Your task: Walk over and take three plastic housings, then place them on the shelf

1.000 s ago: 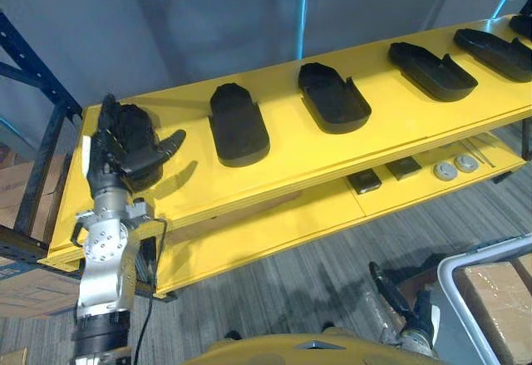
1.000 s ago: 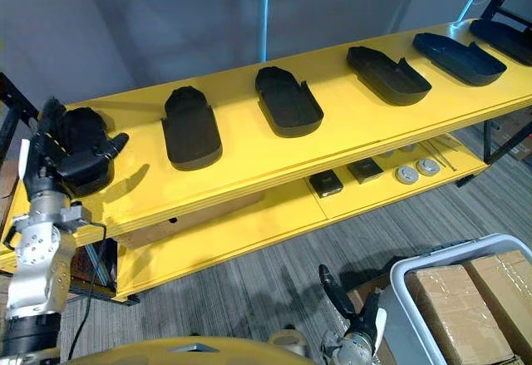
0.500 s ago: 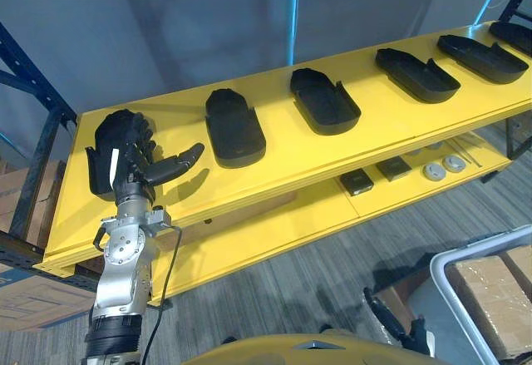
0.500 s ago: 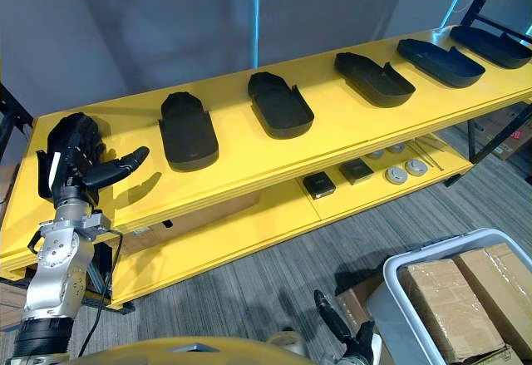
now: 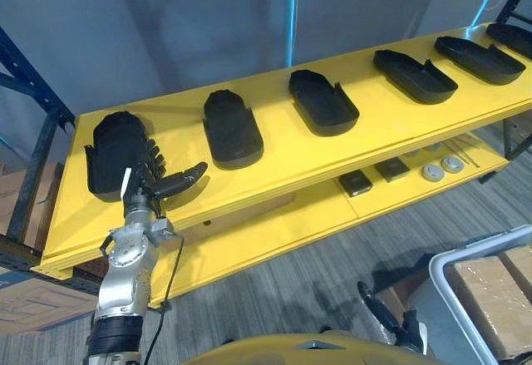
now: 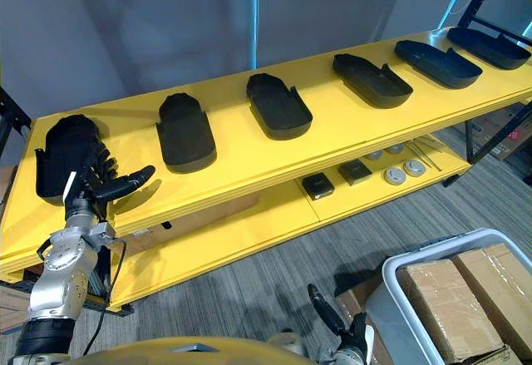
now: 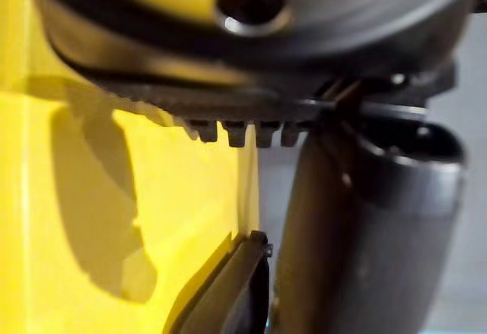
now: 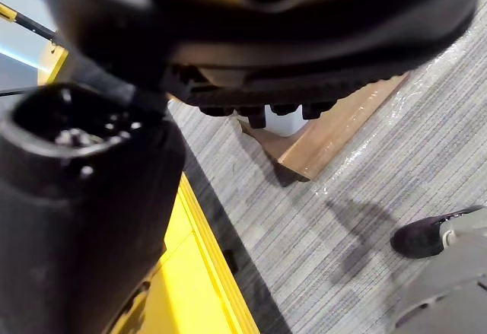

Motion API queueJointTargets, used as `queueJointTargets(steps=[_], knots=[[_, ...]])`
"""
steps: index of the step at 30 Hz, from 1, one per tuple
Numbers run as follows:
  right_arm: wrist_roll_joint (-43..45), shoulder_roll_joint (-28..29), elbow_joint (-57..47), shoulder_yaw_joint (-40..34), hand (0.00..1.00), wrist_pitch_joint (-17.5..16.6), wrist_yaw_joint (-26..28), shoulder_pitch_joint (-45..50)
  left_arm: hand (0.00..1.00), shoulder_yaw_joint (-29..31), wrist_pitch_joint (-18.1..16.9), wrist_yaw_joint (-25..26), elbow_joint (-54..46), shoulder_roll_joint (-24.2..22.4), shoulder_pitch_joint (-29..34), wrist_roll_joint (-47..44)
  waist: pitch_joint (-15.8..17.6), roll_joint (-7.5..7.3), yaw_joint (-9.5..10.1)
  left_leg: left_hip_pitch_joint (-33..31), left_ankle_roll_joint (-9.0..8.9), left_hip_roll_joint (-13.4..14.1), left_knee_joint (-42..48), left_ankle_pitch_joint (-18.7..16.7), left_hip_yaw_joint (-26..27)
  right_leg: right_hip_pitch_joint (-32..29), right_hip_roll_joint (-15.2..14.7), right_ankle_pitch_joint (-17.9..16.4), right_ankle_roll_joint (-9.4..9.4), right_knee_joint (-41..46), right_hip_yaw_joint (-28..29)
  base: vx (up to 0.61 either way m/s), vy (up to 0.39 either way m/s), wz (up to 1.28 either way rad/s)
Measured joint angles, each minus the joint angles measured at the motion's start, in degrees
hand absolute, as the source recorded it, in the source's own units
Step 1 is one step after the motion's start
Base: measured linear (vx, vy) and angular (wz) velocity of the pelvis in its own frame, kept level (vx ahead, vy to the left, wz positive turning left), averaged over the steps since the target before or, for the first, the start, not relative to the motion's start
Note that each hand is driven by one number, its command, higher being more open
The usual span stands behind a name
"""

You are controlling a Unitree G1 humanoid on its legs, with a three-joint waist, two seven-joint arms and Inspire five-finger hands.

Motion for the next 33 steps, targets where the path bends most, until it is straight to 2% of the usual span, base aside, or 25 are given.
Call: queueJointTargets(steps=[14,20,33], knots=[[-0.1,-0.3,-0.1,0.0,1.00,0.0,1.4,-0.6,1.00,-0.1,0.0,-0.6,0.0,0.0,0.0,-0.3,0.2,0.08,-0.09,0.0,-0.01,0.0,0.0,0.0,-0.2,0.0,0.0,0.0,0.01,0.0,-0.2,0.00,0.000,0.00],[-0.1,-0.6,-0.1,0.8,1.00,-1.1,3.5,-0.9,1.00,-0.1,0.0,-1.0,0.0,0.0,0.0,-0.6,0.3,0.11,-0.02,-0.6,0.06,-0.1,0.0,0.1,-1.4,0.1,-0.1,0.0,0.02,-0.1,-1.7,0.00,-0.002,0.09],[-0.1,-2.4,-0.3,3.2,1.00,-1.1,4.7,-2.8,1.00,-0.5,-0.2,-1.5,-0.2,0.0,0.0,-0.7,0.4,0.12,0.37,-1.8,0.12,-0.2,0.0,0.3,-3.5,0.3,-0.2,-0.1,-0.02,-0.2,-4.3,0.01,-0.004,0.08]])
